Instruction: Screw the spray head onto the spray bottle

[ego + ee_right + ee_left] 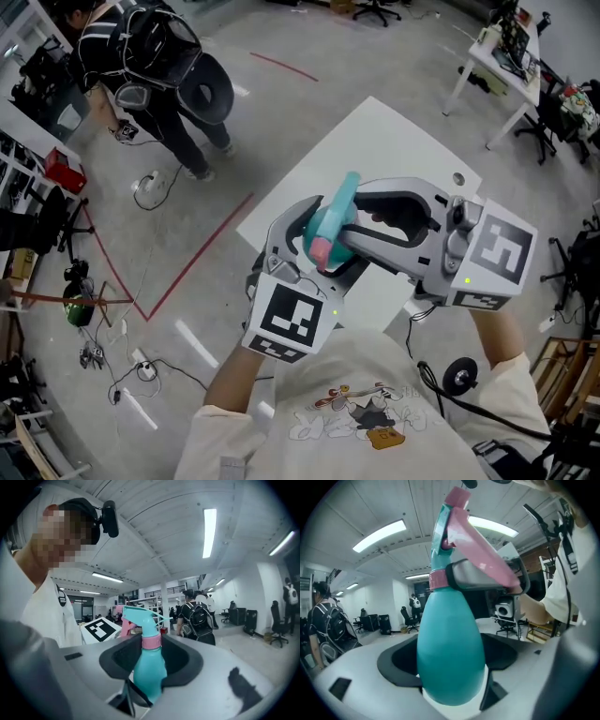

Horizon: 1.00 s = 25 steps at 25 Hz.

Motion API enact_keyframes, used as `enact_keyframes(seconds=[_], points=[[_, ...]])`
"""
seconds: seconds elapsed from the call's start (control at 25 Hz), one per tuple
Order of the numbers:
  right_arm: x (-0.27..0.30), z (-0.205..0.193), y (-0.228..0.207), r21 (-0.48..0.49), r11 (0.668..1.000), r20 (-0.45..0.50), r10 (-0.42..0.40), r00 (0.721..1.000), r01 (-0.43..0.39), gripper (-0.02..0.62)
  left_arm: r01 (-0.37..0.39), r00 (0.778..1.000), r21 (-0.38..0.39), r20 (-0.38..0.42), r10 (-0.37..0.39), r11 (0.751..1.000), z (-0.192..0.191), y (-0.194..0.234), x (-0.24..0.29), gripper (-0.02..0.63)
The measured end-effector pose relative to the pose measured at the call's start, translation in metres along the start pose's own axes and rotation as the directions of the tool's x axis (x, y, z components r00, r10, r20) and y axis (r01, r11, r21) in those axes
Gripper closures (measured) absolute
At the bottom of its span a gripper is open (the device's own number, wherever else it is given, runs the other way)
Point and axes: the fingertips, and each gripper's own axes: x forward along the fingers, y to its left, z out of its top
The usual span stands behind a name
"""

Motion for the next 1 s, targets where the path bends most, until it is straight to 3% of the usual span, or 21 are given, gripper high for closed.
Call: enact_keyframes(seconds=[0.32,0.6,0.8,1.0], points=[[0.009,-0.012,-0.010,0.032,0.979,0.046,-0.204,0.978,0.202,0.460,-0.173,0.985,0.010,-0.011,0.173,0.985,-0.011,0.022,0.003,0.207],[0.015,-0.030,-0.018,0.067,0.918,0.043,-0.395,0.918,0.392,0.460,-0.359,0.932,0.085,-0.019,0.362,0.929,-0.030,0.039,0.008,0.207],[0.020,-0.034,-0.019,0.069,0.899,0.031,-0.436,0.900,0.433,0.460,-0.329,0.944,0.024,-0.017,0.330,0.944,-0.034,0.038,0.012,0.207],[0.014,-0.040,-0.017,0.122,0.936,0.001,-0.333,0.943,0.330,0.423,-0.237,0.971,-0.034,-0.002,0.237,0.971,-0.027,0.032,0.018,0.207]])
